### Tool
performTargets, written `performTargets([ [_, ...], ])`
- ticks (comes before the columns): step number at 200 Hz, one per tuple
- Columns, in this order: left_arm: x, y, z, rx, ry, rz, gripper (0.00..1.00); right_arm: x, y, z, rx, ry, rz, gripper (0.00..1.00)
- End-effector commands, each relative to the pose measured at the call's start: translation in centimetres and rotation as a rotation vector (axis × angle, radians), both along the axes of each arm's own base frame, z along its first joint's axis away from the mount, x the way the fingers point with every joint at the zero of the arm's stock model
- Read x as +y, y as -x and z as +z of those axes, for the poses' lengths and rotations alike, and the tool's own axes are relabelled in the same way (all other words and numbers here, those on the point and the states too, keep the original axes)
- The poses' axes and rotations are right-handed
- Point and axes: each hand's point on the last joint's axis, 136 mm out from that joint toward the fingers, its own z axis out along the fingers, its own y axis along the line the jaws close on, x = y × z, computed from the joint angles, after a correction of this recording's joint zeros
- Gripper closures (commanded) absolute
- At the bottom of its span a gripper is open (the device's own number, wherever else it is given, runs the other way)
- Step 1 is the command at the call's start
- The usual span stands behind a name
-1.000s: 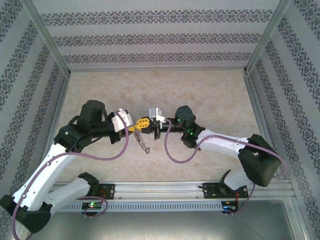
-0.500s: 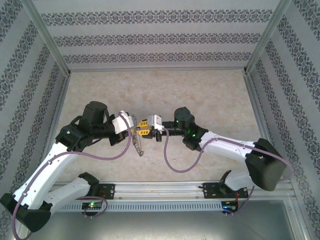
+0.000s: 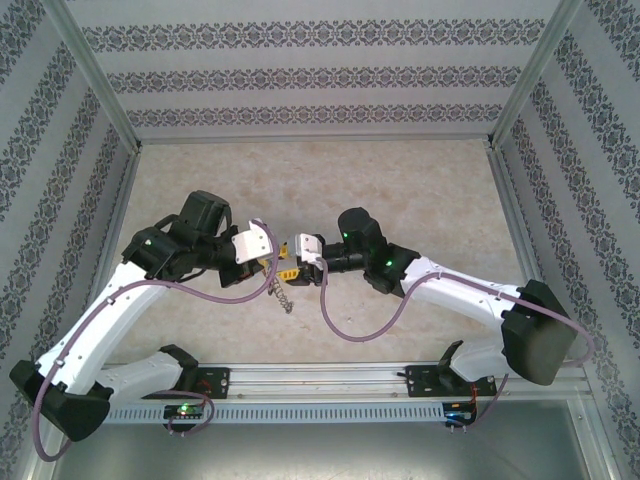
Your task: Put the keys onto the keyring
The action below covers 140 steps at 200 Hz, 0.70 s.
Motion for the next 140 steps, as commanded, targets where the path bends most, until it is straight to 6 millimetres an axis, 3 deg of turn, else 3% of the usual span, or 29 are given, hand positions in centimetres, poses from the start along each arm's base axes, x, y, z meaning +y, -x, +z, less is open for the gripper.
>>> performTargets([
  [1, -0.5, 1.1, 0.8, 0.005, 0.014, -0.062, 1.0, 0.3, -0.1, 1.0, 0.034, -0.029, 0.025, 0.62],
  [73, -1.2, 1.5, 0.1, 0.027, -0.004, -0.104, 1.0, 1.1, 1.5, 1.5, 0.058, -0.053, 0.128, 0.66],
  [108, -1.2, 1.6, 0.7, 0.004, 0.015, -0.107, 1.0, 1.2, 1.6, 1.0, 0.072, -0.043, 0.133, 0.91],
  [140, -1.3, 1.9, 2.2, -0.073, 0.076, -0.107, 0.98, 1.5, 1.1, 1.1, 0.1, -0.059, 0.1, 0.98],
])
